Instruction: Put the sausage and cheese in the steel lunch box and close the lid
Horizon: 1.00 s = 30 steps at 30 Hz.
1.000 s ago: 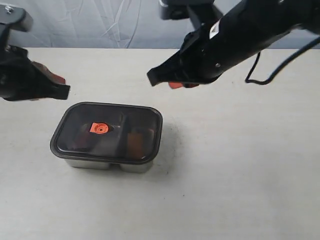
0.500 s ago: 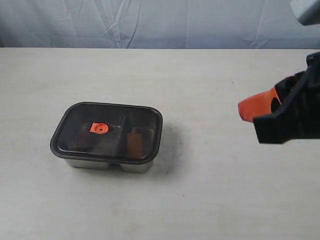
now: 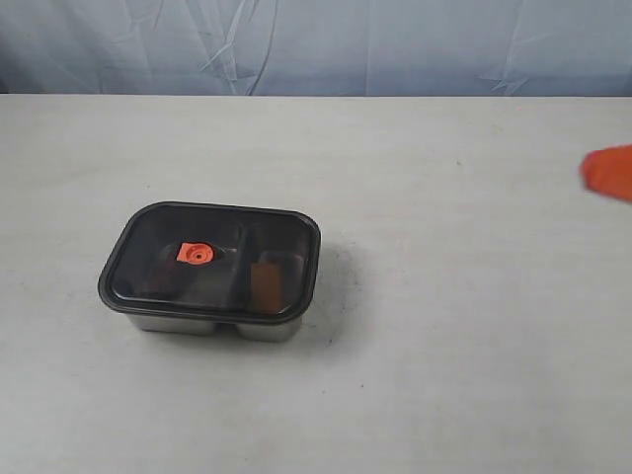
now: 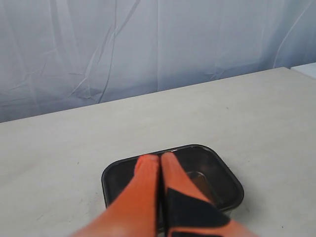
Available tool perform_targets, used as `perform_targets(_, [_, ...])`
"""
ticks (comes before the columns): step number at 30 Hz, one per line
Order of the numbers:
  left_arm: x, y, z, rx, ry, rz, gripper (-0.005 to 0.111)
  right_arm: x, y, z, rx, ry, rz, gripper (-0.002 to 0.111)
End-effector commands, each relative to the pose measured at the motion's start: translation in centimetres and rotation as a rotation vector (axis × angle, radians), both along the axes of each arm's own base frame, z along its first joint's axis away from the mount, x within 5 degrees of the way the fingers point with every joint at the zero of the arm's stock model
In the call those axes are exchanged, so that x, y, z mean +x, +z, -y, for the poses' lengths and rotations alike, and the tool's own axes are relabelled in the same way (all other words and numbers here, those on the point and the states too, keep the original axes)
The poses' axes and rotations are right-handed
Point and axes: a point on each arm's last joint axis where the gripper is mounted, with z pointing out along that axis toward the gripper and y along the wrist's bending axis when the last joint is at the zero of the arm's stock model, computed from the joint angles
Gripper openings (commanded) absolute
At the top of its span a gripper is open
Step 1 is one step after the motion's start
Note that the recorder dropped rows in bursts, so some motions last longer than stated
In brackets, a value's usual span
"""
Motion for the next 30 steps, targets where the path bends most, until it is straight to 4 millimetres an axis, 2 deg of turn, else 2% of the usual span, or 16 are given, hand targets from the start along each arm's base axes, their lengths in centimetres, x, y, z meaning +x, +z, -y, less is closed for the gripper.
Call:
perform_targets(1, [-0.1, -0.1, -0.1, -0.002, 0.004, 0.004, 0.000, -1.3, -2.0, 4.6, -0.049, -0.378, 0.226, 0.000])
perform_targets(4, [-0.1, -0.1, -0.1, -0.002, 0.004, 0.004, 0.000, -2.4, -4.3, 6.1, -0.067, -0.570, 0.358, 0.000])
perform_targets(7, [-0.1, -0.1, -0.1, -0.002, 0.004, 0.004, 0.000, -2.8, -7.1, 6.8, -0.040, -0.673, 0.414, 0.000])
perform_targets(12, [0.0, -0.1, -0.1, 0.002, 0.006, 0.005, 0.000, -3.0, -12.6, 7.2, -0.095, -0.713, 0.384, 0.000])
perform_targets(15, [0.0, -0.1, -0.1, 0.002, 0.006, 0.005, 0.000, -3.6, -14.6, 7.3, -0.180, -0.700, 0.373, 0.000])
perform_targets(19, [0.0, -0.1, -0.1, 0.002, 0.006, 0.005, 0.000, -4.0, -15.6, 7.5, -0.274, -0.684, 0.348, 0.000])
perform_targets(30, [0.0, -0.1, -0.1, 0.000, 0.005, 0.004, 0.000, -4.0, -16.5, 7.8, -0.352, -0.678, 0.385, 0.000])
